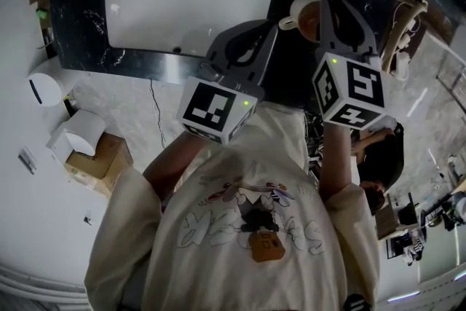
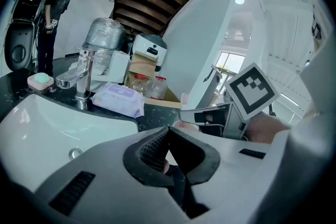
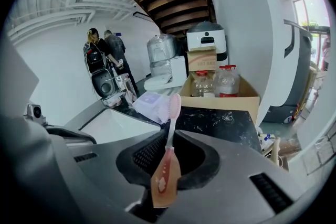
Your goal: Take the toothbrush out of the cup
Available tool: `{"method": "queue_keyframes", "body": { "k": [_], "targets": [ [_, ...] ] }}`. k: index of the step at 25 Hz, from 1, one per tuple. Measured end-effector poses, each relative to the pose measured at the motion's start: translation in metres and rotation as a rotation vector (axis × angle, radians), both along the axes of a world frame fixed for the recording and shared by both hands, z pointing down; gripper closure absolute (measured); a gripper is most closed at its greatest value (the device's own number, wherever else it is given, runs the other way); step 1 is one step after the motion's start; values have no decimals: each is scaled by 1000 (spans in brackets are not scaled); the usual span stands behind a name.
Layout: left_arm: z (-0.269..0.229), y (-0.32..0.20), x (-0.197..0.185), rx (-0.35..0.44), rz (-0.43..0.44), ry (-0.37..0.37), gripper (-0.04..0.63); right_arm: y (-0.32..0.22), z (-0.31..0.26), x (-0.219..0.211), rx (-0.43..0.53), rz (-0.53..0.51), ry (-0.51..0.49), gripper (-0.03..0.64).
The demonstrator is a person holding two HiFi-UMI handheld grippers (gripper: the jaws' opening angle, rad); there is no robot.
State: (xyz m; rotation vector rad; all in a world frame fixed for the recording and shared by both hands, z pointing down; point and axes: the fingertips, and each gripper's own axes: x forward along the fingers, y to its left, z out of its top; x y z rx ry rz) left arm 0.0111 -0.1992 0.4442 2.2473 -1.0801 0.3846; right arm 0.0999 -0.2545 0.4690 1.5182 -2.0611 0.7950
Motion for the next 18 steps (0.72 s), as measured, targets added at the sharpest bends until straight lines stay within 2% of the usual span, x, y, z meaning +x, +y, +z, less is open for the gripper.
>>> {"method": "queue_keyframes", "body": {
  "k": [8,18],
  "targets": [
    [-3,1,-7,4,-17,7,581,2,-3,-9,7,-18,11,571],
    [-9,9,-13,17,-20,9,580,10,-10,-11,20,-1,-47,574]
  ]
}}
